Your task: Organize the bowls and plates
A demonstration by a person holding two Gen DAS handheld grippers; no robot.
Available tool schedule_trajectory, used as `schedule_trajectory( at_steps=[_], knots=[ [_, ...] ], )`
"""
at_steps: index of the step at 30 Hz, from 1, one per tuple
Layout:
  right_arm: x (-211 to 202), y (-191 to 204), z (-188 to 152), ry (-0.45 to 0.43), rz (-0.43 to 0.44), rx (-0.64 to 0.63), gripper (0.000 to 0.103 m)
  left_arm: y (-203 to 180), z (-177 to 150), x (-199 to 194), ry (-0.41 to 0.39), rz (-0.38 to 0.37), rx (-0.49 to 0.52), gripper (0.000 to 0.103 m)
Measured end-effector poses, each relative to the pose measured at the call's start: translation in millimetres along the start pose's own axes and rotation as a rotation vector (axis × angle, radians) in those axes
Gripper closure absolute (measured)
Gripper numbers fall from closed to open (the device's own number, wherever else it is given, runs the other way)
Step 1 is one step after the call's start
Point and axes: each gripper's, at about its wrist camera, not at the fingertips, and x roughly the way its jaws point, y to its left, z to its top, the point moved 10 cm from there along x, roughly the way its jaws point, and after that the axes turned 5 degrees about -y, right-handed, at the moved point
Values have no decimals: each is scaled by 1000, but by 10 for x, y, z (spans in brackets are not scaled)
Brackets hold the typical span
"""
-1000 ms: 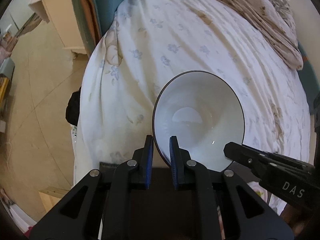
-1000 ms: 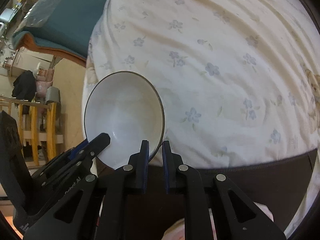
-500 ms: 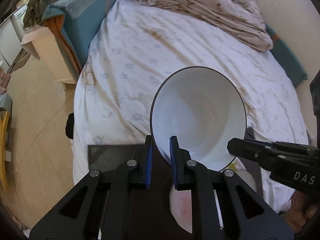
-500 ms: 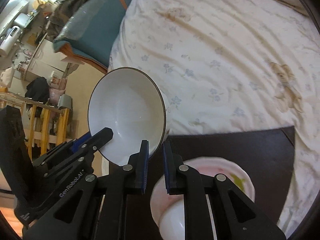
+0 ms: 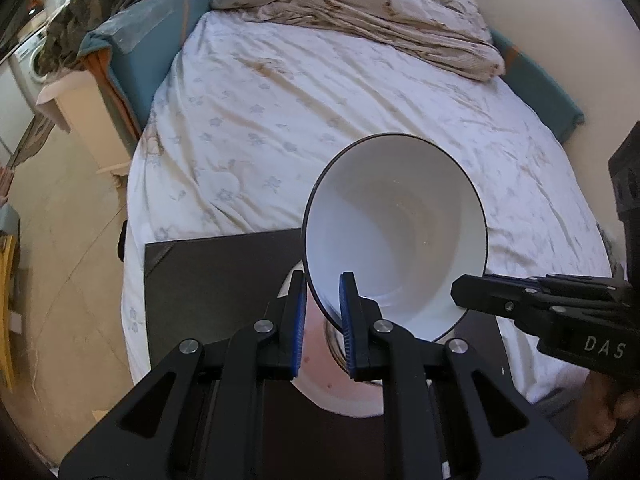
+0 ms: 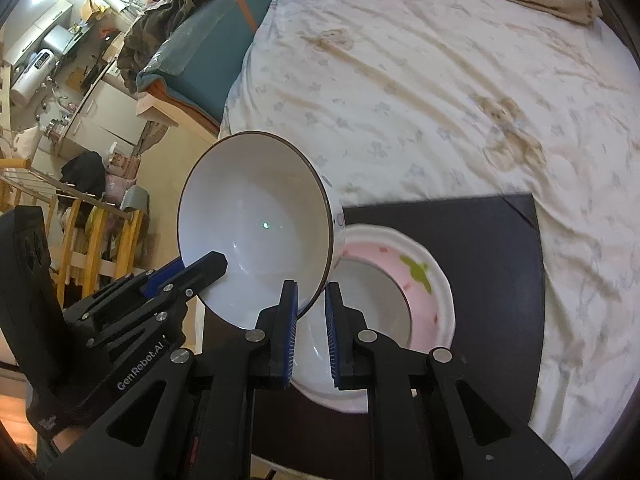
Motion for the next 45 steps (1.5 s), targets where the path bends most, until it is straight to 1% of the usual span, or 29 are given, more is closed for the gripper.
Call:
schedule_trajectory(
  at_steps=[3, 4, 9, 15, 18, 19, 21, 22, 23, 24, 25, 26, 28, 29, 30, 32, 33, 35, 36, 37, 39, 40, 42, 43, 45],
  knots=[
    [-110, -67, -169, -10, 28, 6, 87, -114, -73, -77, -16, -13, 21, 90],
    [-162, -89, -233, -16, 50, 13, 87, -151, -95, -91, -17, -16, 31, 90],
    [-301, -158, -392, -50, 98, 23, 87, -198, -203, -75, -8, -12, 42, 90],
    [-211, -216, -561, -59, 160, 47, 87, -120, -301, 75, 30, 16, 34, 90],
    [-107, -225, -651, -54, 190, 57, 87, -117, -341, 132, 44, 14, 28, 89],
    [-78, -228, -685, -50, 196, 61, 87, -212, -361, 144, 50, -29, 45, 89],
    [-75, -208, -734, -54, 232, 82, 88, -358, -369, 133, 36, -36, 109, 93],
    [-110, -125, -734, -64, 291, 86, 88, -447, -349, 112, 6, -14, 167, 93],
    [-144, -70, -727, -75, 298, 66, 88, -467, -320, 110, -15, 13, 198, 93],
    [-172, -36, -710, -91, 289, 42, 88, -412, -287, 125, -26, 70, 206, 90],
    [-205, 13, -685, -116, 266, -6, 88, -362, -260, 138, -26, 80, 187, 90],
    [-217, 23, -674, -127, 266, -20, 88, -309, -245, 164, -14, 59, 145, 90],
    [-253, -57, -629, -154, 271, 7, 88, -238, -233, 183, 11, 12, 81, 90],
    [-273, -181, -595, -170, 269, 52, 88, -212, -222, 179, 15, -7, 57, 90],
    [-295, -282, -572, -181, 266, 87, 84, -196, -216, 178, 16, -15, 43, 90],
    [-331, -603, -519, -198, 226, 184, 83, -171, -219, 189, 22, -34, 20, 90],
    [-315, -751, -522, -184, 208, 227, 82, -163, -222, 199, 24, -40, 11, 90],
    [-275, -918, -532, -168, 184, 277, 76, -154, -226, 217, 29, -46, -1, 90],
    [-253, -974, -546, -161, 169, 294, 64, -164, -236, 237, 32, -48, -3, 90],
    [-218, -1012, -552, -146, 165, 312, 50, -175, -252, 252, 37, -51, -5, 90],
    [-146, -977, -566, -112, 217, 329, 48, -189, -279, 289, 48, -49, -1, 90],
    [-108, -941, -572, -100, 223, 319, 49, -194, -292, 304, 53, -49, -1, 90],
    [5, -908, -631, -68, 179, 276, 50, -198, -305, 337, 61, -54, -6, 90],
    [65, -901, -650, -55, 178, 278, 51, -199, -311, 354, 66, -58, -10, 90],
    [164, -862, -673, -29, 209, 306, 52, -191, -308, 400, 74, -71, -30, 90]
  ],
)
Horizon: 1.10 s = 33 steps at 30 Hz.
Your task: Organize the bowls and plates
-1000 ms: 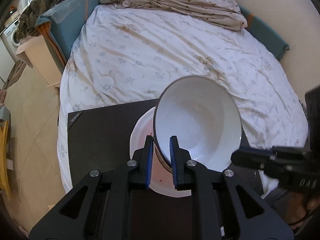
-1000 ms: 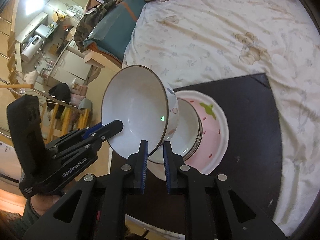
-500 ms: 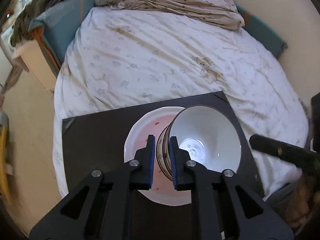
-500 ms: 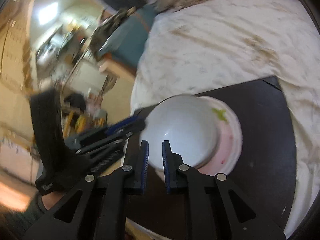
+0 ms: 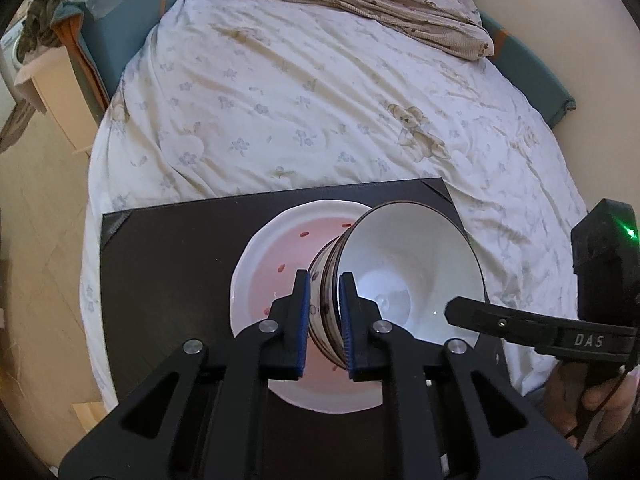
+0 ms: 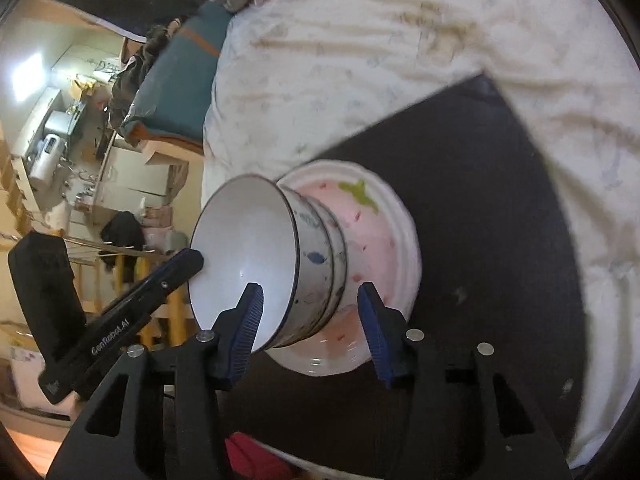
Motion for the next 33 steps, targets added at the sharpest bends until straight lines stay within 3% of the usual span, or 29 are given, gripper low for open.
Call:
schedule_trajectory(
  at_steps=[7, 15, 21, 24, 29, 33],
  knots=[
    [78, 58, 41, -1, 48, 11, 51, 40, -9, 109, 33, -45, -57, 90],
    [-14, 178, 83, -13, 102, 7, 49, 74, -31, 137, 48, -34, -78, 90],
    [-21, 85, 101, -26, 57, 19, 49, 90, -46, 131, 52, -29, -72, 87],
    [-27, -53, 119, -35, 20, 56, 34, 101, -84, 181, 74, -34, -86, 83],
    [272, -102, -83, 84, 46, 108, 34, 95, -123, 222, 91, -38, -91, 83],
    [444, 6, -203, 126, 81, 101, 30, 141, -146, 255, 107, -28, -111, 83]
  ],
)
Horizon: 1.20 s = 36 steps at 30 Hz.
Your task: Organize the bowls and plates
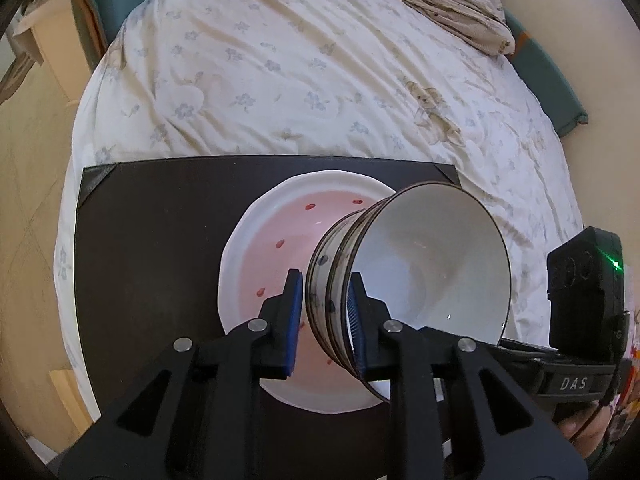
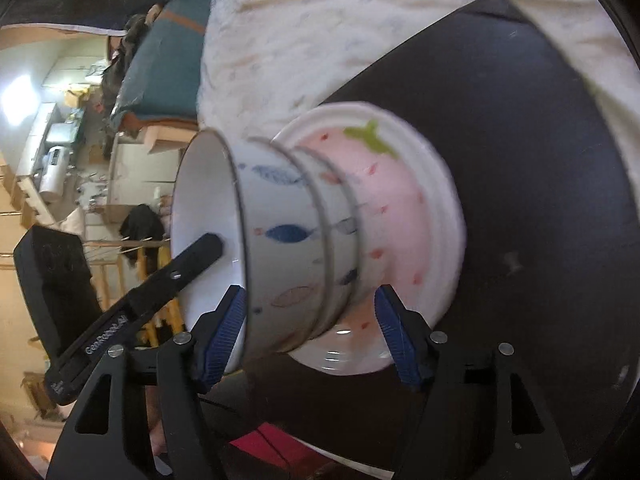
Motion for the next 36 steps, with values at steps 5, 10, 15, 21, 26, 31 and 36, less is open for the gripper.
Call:
schedule_trajectory(
  at_steps=[5, 10, 15, 21, 26, 31, 36],
  knots=[
    [11, 54, 77, -24, 13, 3, 30, 44, 27, -30, -19, 28, 9, 80],
    [10, 62, 114, -26, 26, 7, 31, 84, 64, -133, -53, 99, 44, 71],
    [-339, 90, 145, -135, -23, -70, 31, 69, 28, -431, -140, 168, 111, 66],
    [-887, 376, -9, -311, -136, -291, 17, -15, -110, -888, -264, 248, 161, 35],
    [-1244, 508, -224, -461, -269, -432, 2, 29, -278, -1102, -296, 234, 113, 19],
    [-1448, 643, -441, -554, -344, -514, 0, 79, -479, -1230, -334, 208, 100, 1],
    [-1528, 604, -626, -582, -413, -529, 0, 151, -742, -1269, -345, 202, 79, 0]
  ],
)
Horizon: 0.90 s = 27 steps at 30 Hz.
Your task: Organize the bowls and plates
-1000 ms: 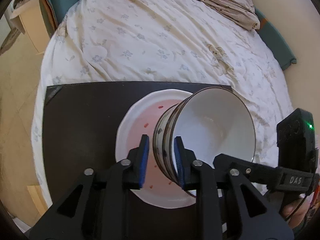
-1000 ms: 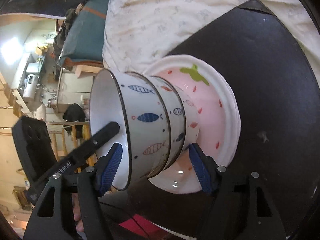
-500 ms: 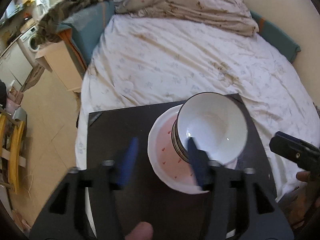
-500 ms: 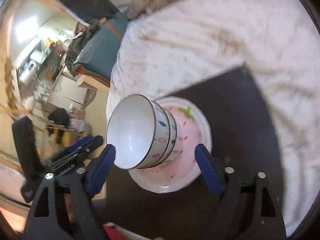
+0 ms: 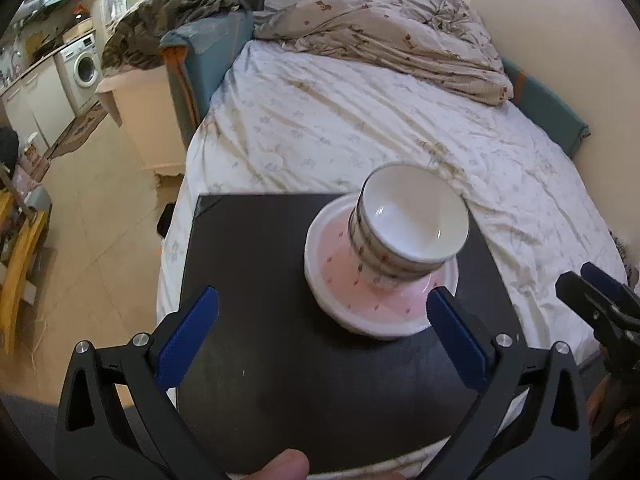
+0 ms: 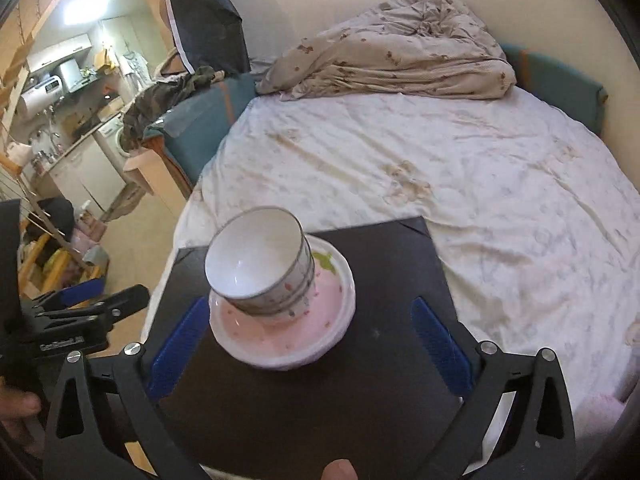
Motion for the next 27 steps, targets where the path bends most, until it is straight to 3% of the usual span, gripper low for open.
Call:
schedule_trajectory(
  at_steps=[4, 12, 20, 27],
  knots=[
    [-46, -18, -154, -9, -48, -40, 0, -9, -155, -34, 7, 6, -1, 0],
    [-13, -69, -330, -12, -117, -38, 0, -22, -114, -148, -74, 44, 29, 0],
    [5, -185, -330, -17, -110, -22, 0, 9, 10, -183, -98, 111, 5, 0],
    [13, -359, -343, 7, -96, 26, 0, -16, 47, -138, -73, 159, -10, 0]
  ],
)
